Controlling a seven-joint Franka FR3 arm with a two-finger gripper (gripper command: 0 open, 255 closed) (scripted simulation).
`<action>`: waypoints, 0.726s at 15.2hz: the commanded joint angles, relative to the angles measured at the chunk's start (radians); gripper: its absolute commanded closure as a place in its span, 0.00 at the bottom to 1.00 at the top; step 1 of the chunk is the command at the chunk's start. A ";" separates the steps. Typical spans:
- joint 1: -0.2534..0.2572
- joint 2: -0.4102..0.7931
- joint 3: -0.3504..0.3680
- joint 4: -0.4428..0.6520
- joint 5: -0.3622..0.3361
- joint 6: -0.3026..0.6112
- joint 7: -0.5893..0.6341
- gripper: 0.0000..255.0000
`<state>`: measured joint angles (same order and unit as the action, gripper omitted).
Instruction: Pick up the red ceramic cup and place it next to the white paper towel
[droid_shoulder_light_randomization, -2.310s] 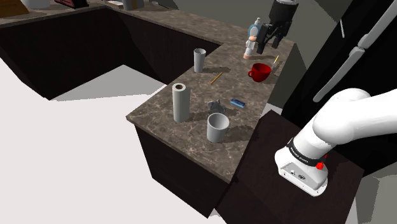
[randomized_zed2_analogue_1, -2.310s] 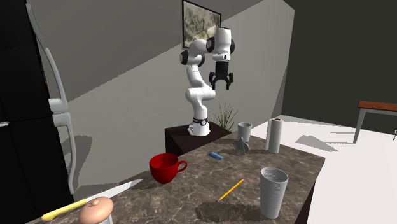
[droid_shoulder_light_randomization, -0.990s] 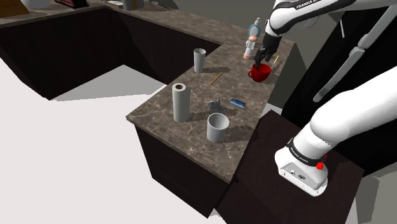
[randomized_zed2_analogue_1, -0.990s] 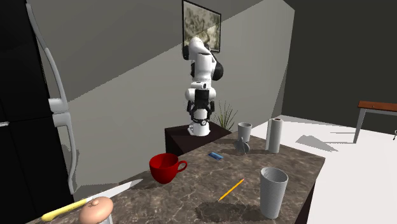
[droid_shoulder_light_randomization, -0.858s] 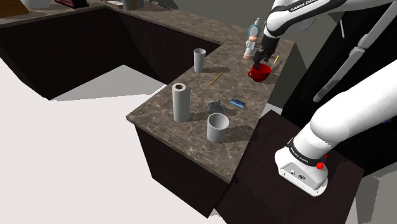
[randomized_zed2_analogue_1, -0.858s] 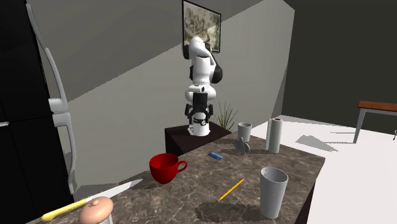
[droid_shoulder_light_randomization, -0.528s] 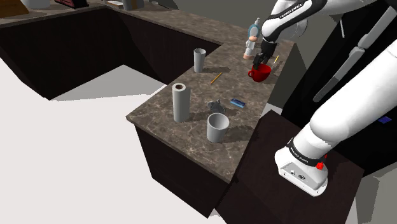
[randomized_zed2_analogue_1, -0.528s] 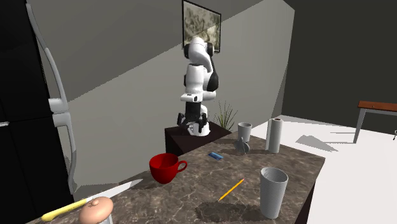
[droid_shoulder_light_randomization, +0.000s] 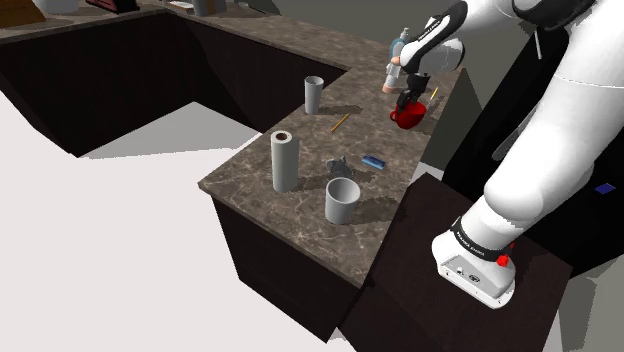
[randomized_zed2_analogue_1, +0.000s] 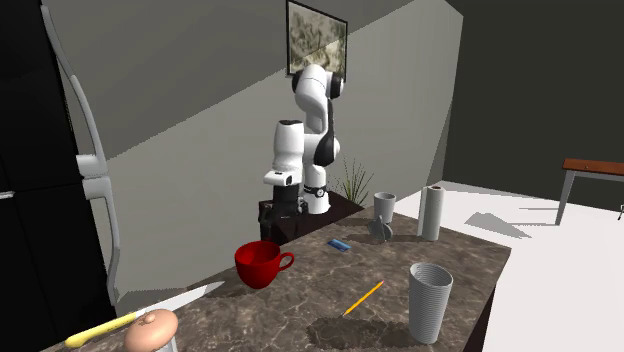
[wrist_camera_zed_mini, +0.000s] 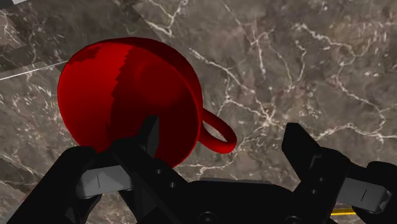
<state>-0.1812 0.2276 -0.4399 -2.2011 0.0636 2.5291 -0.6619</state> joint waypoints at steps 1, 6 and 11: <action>-0.032 0.078 0.015 0.056 0.051 0.021 -0.055 0.00; -0.055 0.138 0.039 0.063 0.089 0.071 -0.081 0.00; -0.067 0.170 0.052 0.069 0.108 0.095 -0.095 0.00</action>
<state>-0.2469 0.3948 -0.3888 -2.1321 0.1701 2.6221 -0.7551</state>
